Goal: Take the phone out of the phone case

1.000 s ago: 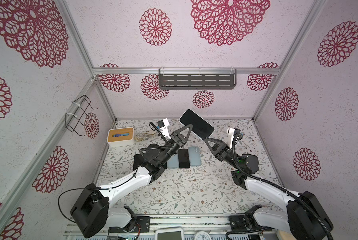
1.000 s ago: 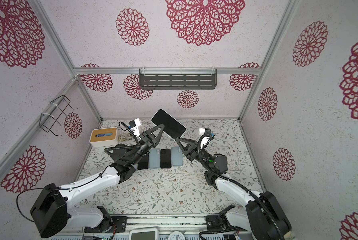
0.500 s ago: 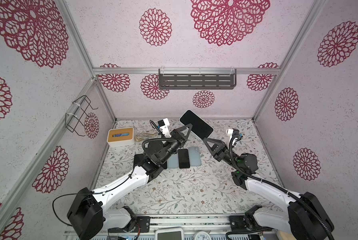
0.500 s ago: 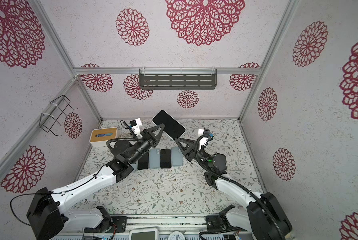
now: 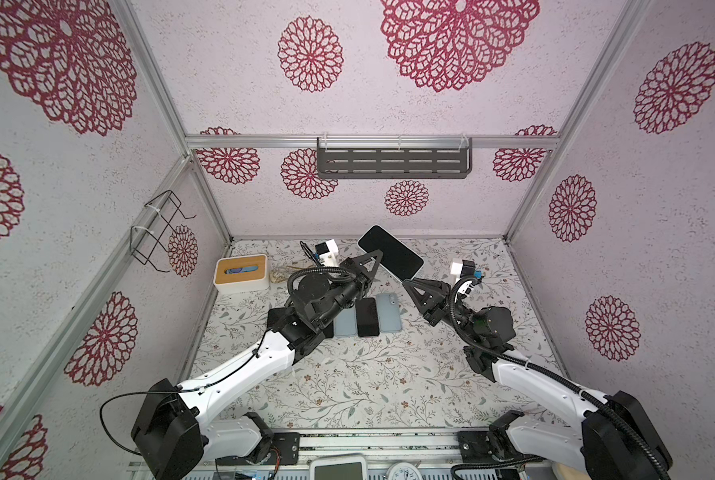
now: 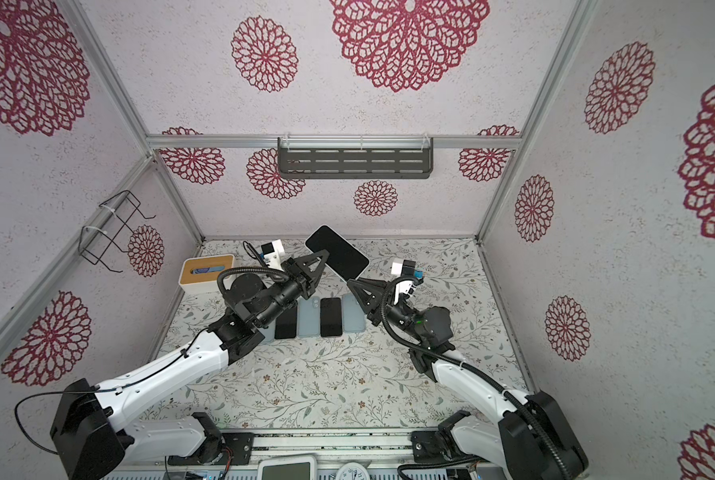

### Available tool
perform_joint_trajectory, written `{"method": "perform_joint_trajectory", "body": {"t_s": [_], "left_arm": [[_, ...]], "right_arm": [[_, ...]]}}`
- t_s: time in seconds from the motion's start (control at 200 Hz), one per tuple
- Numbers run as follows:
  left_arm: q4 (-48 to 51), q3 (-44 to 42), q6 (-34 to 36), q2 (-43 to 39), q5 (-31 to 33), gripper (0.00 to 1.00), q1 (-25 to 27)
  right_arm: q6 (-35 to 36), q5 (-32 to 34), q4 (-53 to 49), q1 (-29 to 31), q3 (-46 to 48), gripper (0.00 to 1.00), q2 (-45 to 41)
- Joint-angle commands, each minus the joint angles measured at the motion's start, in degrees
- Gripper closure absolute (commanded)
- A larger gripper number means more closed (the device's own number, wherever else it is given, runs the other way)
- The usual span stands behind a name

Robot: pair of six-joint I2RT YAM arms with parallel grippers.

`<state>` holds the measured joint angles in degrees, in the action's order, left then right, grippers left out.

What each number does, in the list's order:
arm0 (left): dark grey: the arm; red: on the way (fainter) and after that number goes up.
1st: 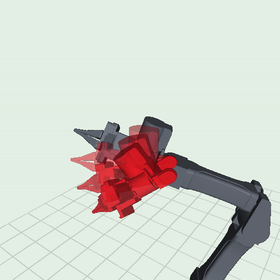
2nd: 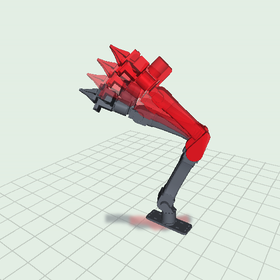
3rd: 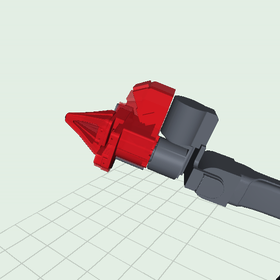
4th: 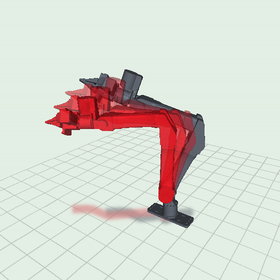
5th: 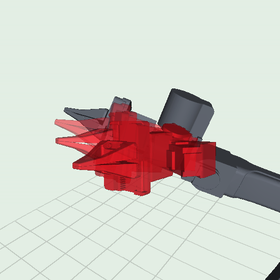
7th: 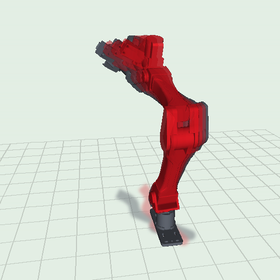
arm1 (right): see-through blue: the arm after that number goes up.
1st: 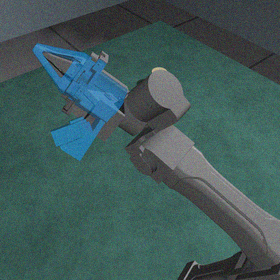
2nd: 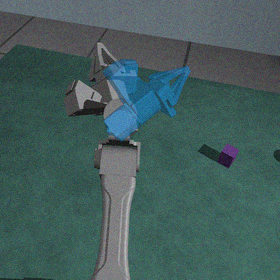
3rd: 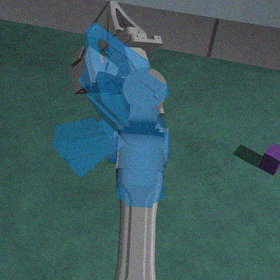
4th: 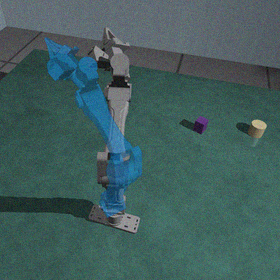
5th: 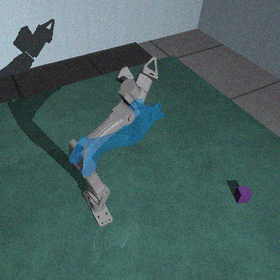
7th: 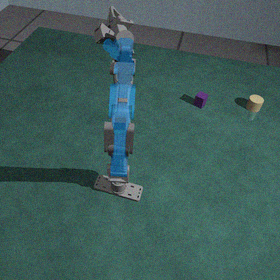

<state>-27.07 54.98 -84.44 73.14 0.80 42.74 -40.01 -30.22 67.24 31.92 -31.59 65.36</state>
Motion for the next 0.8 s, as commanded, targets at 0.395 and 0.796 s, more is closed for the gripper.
{"method": "perform_joint_trajectory", "body": {"t_s": [0.395,0.796], "left_arm": [[-0.03,2.80,-0.88,-3.00,-0.89,1.00,0.33],[-4.37,1.75,-1.54,-1.65,-2.08,1.00,-0.42]], "right_arm": [[12.55,1.88,-5.46,-2.86,-1.71,0.70,-1.52],[2.54,-7.90,8.08,-2.68,3.47,0.32,-1.96]]}}
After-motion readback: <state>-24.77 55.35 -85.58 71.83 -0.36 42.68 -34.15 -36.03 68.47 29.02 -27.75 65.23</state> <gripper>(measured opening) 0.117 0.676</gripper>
